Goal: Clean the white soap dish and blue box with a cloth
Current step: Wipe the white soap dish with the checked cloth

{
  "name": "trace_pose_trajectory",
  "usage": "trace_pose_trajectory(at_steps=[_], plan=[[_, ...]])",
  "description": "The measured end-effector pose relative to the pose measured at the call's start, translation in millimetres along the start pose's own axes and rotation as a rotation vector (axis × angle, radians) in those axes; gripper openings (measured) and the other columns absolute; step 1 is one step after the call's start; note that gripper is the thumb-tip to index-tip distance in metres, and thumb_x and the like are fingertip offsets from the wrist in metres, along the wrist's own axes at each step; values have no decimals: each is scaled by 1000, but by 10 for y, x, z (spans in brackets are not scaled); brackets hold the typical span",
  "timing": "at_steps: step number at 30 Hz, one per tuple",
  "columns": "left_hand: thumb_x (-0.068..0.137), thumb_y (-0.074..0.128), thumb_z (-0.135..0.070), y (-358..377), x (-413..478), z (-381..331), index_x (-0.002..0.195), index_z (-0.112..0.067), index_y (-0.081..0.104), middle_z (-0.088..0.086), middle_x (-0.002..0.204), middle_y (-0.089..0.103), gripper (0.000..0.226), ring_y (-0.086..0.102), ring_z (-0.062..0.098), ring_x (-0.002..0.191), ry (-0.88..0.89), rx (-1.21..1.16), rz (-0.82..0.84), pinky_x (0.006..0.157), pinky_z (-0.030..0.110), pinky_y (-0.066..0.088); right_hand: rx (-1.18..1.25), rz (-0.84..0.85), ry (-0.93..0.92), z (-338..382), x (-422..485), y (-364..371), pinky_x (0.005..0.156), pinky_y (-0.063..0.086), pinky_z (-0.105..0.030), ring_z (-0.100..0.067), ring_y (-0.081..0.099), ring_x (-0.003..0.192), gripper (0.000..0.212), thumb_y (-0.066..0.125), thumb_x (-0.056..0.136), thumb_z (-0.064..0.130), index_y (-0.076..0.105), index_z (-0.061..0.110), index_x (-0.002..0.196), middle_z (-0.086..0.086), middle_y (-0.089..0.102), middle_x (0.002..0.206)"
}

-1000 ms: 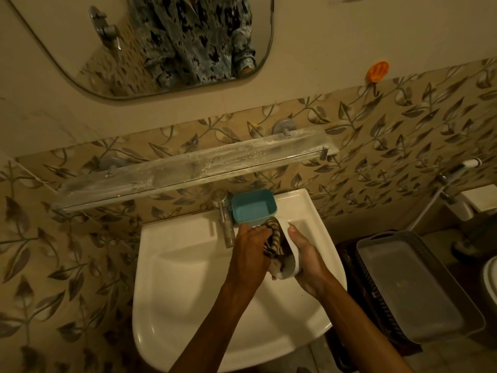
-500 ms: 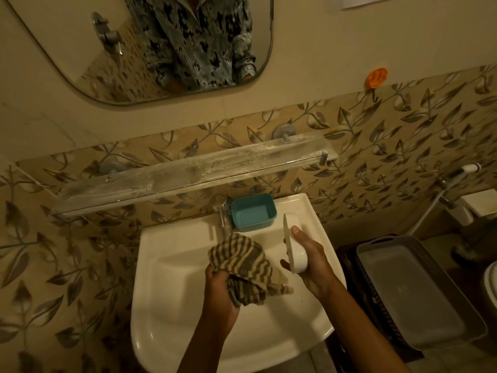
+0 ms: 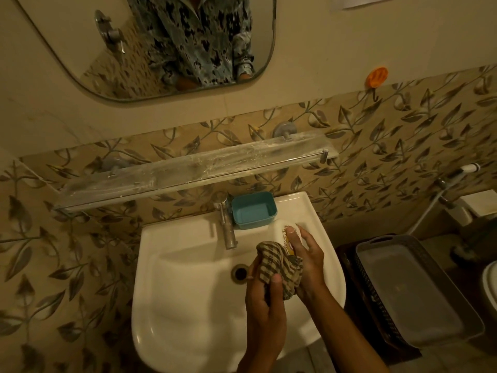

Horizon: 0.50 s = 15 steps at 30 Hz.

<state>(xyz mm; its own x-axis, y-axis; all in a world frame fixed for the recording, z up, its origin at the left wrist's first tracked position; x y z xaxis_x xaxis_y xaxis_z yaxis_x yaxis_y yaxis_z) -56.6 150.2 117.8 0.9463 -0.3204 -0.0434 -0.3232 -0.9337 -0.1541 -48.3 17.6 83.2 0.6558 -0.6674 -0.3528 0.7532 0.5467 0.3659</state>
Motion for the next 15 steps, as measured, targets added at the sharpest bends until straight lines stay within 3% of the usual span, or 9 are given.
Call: trace_pose_trajectory(at_steps=[3,6,10,12,15], plan=[[78,49,-56,15,-85,-51,128,-33,43,-17,130,47,55,47,-7,117,70,64,-79,90,7,43,-15,8,-14,8,-26,-25,83,57,-46,-27,71,92,37,67,85,27,63,16,120,-10,73,104],[82,54,-41,13,-45,-93,125,-41,35,-9,133,46,47,47,-5,117,95,100,-120,85,1,41,-63,106,-45,93,-80,17,78,58,-41,-27,71,90,26,63,89,22,67,14,113,-10,74,99],[87,49,-32,10,161,-305,135,-22,38,-11,125,42,50,44,-17,106,191,218,-164,79,-4,36,-157,229,-48,161,-125,63,72,59,-31,-20,72,91,21,56,93,22,67,21,111,-4,76,98],[93,49,-32,-22,366,-326,133,-17,43,-11,119,47,43,51,-4,103,132,252,-168,83,5,39,-194,253,-50,153,-141,62,72,59,-29,-19,72,92,22,56,93,19,67,26,111,-1,75,101],[94,48,-34,-86,636,-243,126,-21,49,-1,118,59,34,57,16,107,-62,242,-119,95,37,47,-193,232,-43,96,-140,43,76,59,-33,-21,72,93,27,59,91,15,65,28,114,-4,74,107]])
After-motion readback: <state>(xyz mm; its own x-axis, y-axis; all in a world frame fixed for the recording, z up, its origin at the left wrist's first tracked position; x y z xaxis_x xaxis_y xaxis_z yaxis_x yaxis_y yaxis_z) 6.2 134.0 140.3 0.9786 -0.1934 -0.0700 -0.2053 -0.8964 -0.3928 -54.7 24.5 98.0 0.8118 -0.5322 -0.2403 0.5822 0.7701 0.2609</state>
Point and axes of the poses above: each hand's wrist, its own x-axis towards the middle knuckle, its own y-axis out of the palm, z = x × y, the point moved 6 cm from there along x, towards the middle knuckle
